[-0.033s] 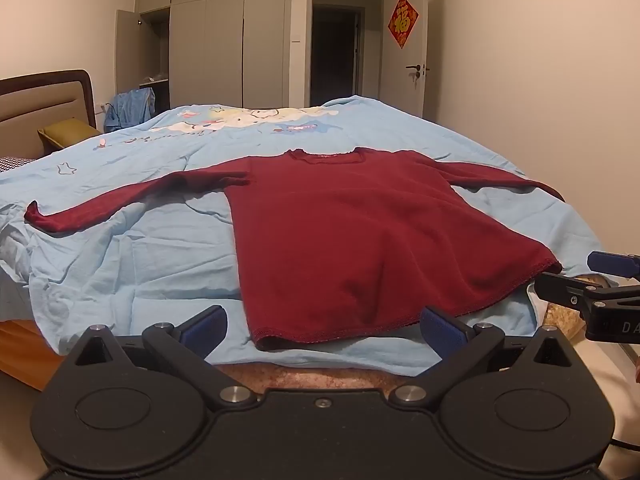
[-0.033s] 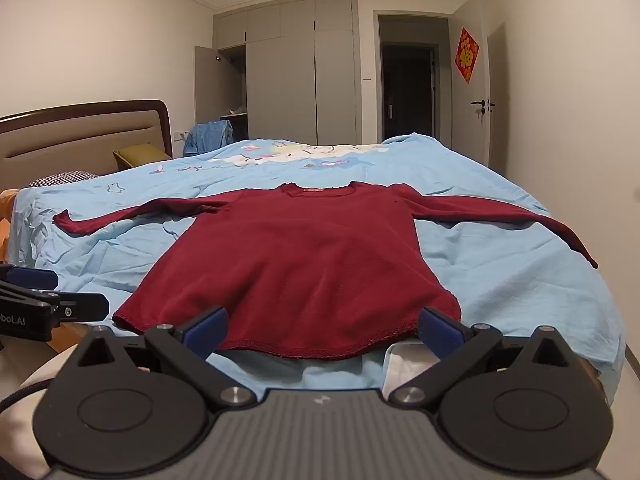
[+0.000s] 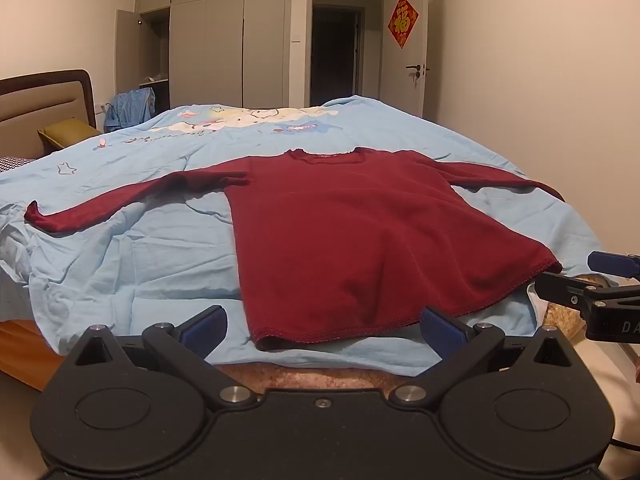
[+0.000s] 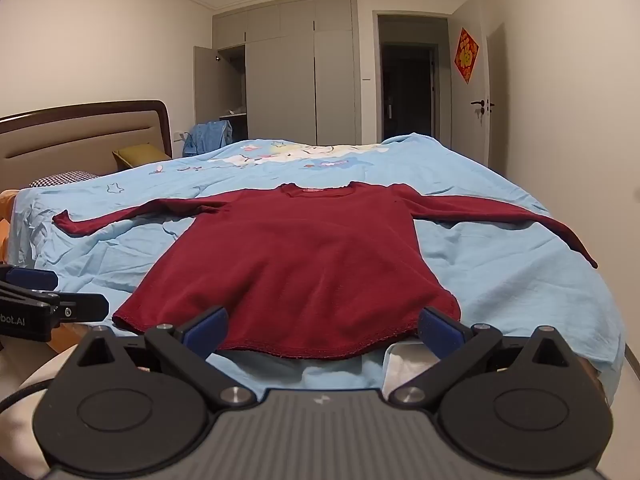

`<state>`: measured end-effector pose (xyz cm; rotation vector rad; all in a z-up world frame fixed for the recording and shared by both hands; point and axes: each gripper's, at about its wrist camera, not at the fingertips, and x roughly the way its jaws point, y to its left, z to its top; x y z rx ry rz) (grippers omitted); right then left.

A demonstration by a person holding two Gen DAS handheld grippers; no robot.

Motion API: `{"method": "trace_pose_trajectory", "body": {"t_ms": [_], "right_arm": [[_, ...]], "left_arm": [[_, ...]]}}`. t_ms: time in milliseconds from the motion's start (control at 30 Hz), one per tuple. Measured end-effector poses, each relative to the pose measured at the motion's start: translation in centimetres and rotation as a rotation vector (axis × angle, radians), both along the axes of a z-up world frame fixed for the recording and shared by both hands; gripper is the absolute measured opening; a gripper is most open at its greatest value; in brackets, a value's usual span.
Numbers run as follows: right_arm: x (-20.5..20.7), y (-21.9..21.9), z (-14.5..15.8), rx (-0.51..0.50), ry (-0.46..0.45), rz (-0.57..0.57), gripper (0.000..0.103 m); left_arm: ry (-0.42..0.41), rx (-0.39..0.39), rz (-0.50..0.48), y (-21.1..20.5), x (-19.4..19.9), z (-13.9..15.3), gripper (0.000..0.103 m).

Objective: Fold small clothes

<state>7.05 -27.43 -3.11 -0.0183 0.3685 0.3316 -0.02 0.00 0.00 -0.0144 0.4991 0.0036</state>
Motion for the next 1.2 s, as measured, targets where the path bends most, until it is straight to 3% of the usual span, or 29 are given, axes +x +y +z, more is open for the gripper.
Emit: {"method": "trace_pose_trajectory", "body": {"t_ms": [1200], "right_arm": [[0.06,-0.2,-0.18,0.004,0.011,0.0,0.103]], "left_arm": [[0.004,-0.004,0.0,0.01,0.01,0.01,0.102]]}}
